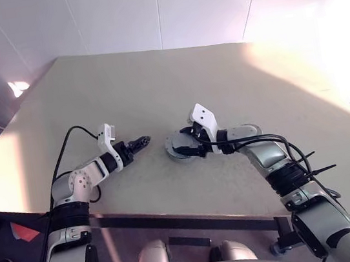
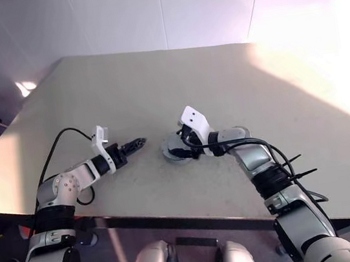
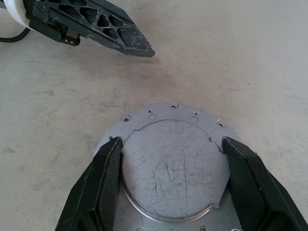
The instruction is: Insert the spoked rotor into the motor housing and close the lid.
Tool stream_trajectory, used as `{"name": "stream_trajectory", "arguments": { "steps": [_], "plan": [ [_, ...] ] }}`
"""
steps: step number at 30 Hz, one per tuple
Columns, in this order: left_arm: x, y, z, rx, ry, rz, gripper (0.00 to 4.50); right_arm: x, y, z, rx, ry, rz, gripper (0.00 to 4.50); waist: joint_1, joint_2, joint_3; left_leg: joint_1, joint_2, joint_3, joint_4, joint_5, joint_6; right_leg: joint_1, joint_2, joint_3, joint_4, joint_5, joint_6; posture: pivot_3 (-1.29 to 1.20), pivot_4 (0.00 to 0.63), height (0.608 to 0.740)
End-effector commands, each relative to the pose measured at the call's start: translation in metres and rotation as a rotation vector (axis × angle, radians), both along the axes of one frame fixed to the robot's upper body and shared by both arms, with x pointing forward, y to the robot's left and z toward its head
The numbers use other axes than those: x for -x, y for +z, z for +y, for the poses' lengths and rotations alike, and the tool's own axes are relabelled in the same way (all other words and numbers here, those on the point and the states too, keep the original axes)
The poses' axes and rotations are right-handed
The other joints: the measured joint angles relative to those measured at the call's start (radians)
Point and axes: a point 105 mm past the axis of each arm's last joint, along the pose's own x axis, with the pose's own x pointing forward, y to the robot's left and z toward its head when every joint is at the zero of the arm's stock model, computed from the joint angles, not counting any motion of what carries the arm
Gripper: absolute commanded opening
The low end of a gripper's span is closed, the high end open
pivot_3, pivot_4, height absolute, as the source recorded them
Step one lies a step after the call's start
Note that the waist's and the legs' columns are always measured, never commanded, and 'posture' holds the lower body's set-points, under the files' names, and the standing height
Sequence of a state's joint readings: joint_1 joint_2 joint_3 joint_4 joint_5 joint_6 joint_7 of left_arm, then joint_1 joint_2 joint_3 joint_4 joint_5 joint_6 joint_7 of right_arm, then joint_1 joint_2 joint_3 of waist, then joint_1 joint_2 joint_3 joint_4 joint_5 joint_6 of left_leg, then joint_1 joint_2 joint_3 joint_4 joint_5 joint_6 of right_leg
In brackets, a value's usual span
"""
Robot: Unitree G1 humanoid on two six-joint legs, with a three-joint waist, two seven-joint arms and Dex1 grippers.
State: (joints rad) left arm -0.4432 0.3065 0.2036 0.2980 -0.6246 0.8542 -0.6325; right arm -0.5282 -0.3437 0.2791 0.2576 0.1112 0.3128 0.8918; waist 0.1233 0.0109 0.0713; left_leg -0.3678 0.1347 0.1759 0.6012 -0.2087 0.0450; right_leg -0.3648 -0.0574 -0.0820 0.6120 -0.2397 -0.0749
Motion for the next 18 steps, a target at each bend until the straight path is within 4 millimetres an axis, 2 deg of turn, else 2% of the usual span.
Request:
{"name": "stream_trajectory", "arguments": {
  "steps": [1,8,18],
  "plan": [
    [-0.003,0.015,-0.002,0.005,-0.006,-0.063,3.53,-0.004,0.004,-0.007,0.040,-0.011,-0.030,3.15,0.000,0.000,0.000,0.000,0.000,0.000,0.000,0.000,0.000,0.000,0.000,0.000,0.000,0.000,0.000,0.00,0.000,0.740],
    [-0.003,0.015,-0.003,0.008,-0.007,-0.061,3.53,0.006,-0.016,-0.018,0.119,0.010,0.023,3.15,0.004,0.000,0.000,0.000,0.000,0.000,0.001,-0.001,0.001,0.002,0.000,0.000,0.000,0.000,0.000,0.00,0.000,0.740],
    [-0.002,0.015,-0.006,0.019,-0.012,-0.058,3.53,0.011,-0.022,-0.027,0.134,0.019,0.054,3.15,0.011,0.000,0.000,0.000,0.000,0.000,0.003,-0.004,0.006,0.005,-0.001,0.000,-0.004,0.000,0.000,0.00,0.000,0.740]
  ]
}}
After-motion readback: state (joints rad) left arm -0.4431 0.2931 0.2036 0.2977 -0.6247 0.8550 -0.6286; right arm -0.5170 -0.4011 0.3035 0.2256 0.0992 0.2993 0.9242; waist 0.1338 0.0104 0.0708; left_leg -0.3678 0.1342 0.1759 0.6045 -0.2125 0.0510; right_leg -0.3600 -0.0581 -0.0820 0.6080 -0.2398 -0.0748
